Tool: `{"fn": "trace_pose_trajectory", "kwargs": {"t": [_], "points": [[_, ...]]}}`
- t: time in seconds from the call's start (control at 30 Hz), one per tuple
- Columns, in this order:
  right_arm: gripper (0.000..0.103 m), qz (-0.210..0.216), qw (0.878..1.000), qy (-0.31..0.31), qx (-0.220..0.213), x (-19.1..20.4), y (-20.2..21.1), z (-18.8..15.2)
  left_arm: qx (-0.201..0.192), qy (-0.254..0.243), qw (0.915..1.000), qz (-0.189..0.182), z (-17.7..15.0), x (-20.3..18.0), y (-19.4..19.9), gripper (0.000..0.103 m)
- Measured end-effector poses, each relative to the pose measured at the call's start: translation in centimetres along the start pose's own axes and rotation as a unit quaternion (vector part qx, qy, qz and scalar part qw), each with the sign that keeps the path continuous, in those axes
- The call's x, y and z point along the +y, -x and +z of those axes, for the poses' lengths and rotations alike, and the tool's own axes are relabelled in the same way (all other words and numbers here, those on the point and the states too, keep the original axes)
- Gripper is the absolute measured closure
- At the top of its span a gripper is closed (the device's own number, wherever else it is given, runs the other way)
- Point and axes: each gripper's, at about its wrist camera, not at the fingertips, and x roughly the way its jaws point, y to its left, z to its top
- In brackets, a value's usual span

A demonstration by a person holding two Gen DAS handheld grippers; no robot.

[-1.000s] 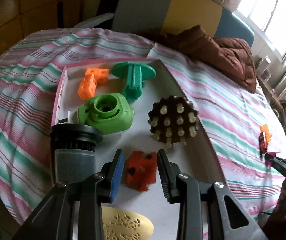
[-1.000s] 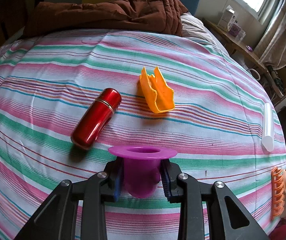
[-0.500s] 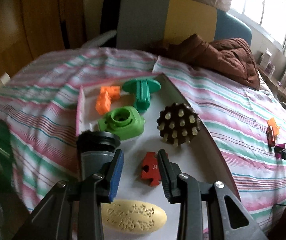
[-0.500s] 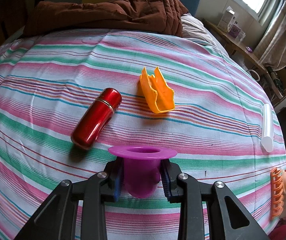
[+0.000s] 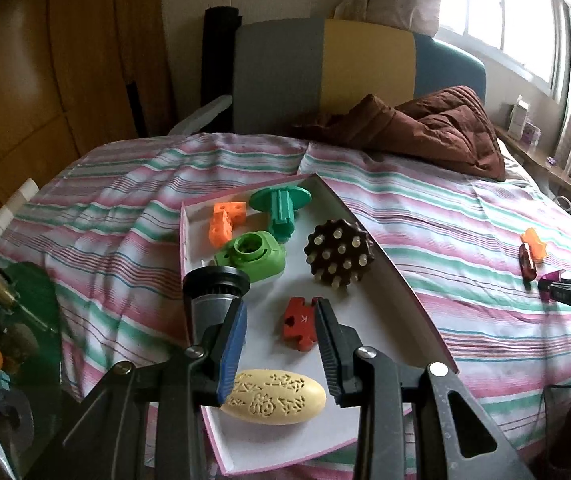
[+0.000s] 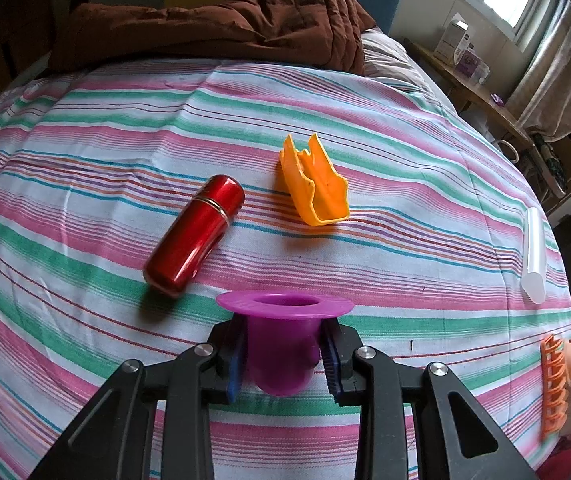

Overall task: Organize rigid objects
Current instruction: 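Carry the magenta funnel into the tray and open the right tool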

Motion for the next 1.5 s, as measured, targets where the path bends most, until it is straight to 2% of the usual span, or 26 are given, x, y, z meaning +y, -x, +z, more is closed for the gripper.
{"fn": "trace_pose_trajectory", "kwargs": {"t": [0.2,0.47,0.67,0.83,0.93,1.2,1.5], "points": [[0.071,0.005,1.0,-0.006,0.002,0.2,0.0,-0.2,0.003,0.009,1.0,0.0,-0.5,0.6,0.2,0.068],[0.071,0.041,0.999,-0.009,0.023,1.2,0.8,-0.6,-0.004,0.014,0.9999,0.006,-0.8,1.4,0.8,0.068],[0.071,0.078,0.996,0.01,0.032,4.0,2.0,-1.5,-0.009,0.019,0.9998,0.003,-0.9,1.7,1.1,0.068],[0.071,0.127,0.991,0.037,0.032,7.6,3.5,-2.3,-0.014,0.022,0.9996,0.006,-1.0,2.0,1.6,0.068],[0.071,0.167,0.984,0.05,0.024,10.3,4.7,-2.3,-0.014,0.024,0.9996,0.006,-1.1,2.3,1.7,0.068],[0.071,0.25,0.963,0.094,-0.03,18.0,9.8,-1.5,-0.01,0.036,0.9992,0.014,-1.5,3.5,1.6,0.068],[0.071,0.3,0.935,0.178,-0.07,26.0,13.9,-1.7,-0.007,0.043,0.9988,0.021,-1.9,4.5,1.4,0.068]]}}
